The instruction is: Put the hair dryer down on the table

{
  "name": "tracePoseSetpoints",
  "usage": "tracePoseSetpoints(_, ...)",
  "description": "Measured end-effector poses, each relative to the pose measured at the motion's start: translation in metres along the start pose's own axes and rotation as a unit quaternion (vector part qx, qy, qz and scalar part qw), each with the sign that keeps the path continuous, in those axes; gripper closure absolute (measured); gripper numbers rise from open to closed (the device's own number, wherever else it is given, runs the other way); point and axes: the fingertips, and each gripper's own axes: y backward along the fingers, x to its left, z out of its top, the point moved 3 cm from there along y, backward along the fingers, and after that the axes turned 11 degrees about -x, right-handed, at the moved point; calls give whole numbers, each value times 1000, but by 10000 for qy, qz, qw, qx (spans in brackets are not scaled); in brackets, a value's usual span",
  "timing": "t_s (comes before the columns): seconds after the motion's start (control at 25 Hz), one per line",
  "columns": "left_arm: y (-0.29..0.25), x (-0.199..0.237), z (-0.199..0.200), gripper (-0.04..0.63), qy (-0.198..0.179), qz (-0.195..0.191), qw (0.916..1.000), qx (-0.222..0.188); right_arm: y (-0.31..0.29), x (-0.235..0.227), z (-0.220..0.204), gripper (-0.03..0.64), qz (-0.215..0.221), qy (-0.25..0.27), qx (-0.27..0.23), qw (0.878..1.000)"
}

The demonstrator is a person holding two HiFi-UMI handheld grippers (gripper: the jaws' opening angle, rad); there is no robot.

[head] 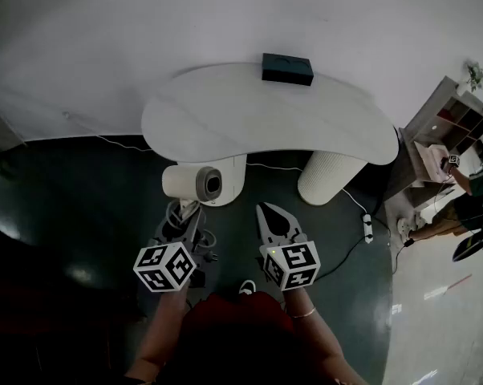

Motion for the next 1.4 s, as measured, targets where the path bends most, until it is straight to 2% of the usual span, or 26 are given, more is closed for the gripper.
tracePoseSetpoints(0.36, -15, -2, -3, 383, -106, 70, 9999, 73, -12, -15, 3, 601, 8, -39, -70, 10000)
tracePoseSetpoints(0.72, -26, -4, 1, 383, -269, 177, 9995, 13, -16, -28, 2, 601, 246, -92, 6, 9997)
tracePoseSetpoints(1.08, -40, 6, 8, 384, -552, 274, 9980, 113, -22, -46, -5, 601, 96, -179, 80, 9998)
tracePoseSetpoints(1.4, -87, 22, 0, 384, -414, 144, 9985, 329, -60, -57, -5, 601, 47, -200, 129, 9997)
